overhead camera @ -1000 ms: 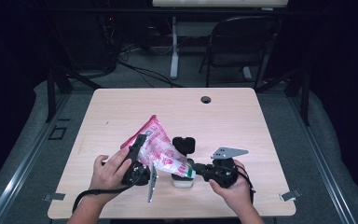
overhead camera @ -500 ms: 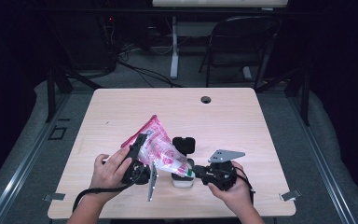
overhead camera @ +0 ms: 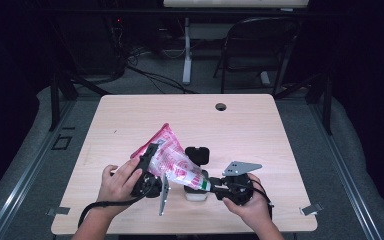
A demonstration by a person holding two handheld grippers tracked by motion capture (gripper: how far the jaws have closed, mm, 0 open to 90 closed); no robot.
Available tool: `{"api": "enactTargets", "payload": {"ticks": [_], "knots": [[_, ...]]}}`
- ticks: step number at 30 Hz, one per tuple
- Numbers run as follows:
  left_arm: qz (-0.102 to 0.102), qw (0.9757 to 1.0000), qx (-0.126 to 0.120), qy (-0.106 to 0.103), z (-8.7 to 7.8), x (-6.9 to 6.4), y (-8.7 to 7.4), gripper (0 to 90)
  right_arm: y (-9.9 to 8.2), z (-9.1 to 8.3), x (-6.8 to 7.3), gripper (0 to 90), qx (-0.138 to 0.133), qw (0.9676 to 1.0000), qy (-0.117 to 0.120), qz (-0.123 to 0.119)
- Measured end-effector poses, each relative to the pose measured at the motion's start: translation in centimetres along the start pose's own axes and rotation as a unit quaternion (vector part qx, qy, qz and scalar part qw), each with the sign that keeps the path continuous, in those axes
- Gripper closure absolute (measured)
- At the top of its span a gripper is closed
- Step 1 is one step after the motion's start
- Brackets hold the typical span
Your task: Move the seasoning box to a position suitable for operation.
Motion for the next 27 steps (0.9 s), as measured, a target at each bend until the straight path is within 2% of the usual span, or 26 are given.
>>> {"api": "enactTargets", "payload": {"ticks": [4, 12, 17, 20, 26, 27], "knots": [[0.003, 1.0000, -0.001, -0.006, 0.1, -0.2, 0.1, 60.5, 0.3, -0.2, 0.5, 65.3, -0.009, 0.9999, -0.003, -0.014], [0.005, 1.0000, 0.001, -0.007, 0.1, -0.3, 0.2, 60.6, 0.7, -0.4, 0.9, 67.1, -0.024, 0.9994, -0.005, -0.024], [0.012, 0.9999, -0.001, -0.007, 0.0, -0.5, 0.4, 60.7, 0.7, -0.3, 1.3, 75.6, -0.022, 0.9993, -0.007, -0.031], [0.009, 0.9999, 0.002, -0.012, 0.1, -0.6, 0.4, 60.8, 0.7, -0.2, 1.3, 80.2, -0.021, 0.9994, -0.003, -0.028], [0.015, 0.9999, -0.004, -0.002, 0.0, -0.6, 0.6, 60.8, 0.7, -0.3, 1.3, 89.3, -0.023, 0.9995, -0.002, -0.020], [0.010, 0.9999, -0.002, -0.004, 0.0, -0.7, 0.6, 60.8, 0.7, -0.3, 1.3, 89.7, -0.024, 0.9996, -0.002, -0.018]]}}
Point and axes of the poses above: each handheld gripper's, and its own axes: z roughly forward along the jaws, y roughly out of its top, x roughly to its left, the point moved 3 cm from there along z, roughly forward along the jaws, and after that the axes turned 3 degrees about -z, right-handed, at the moved point
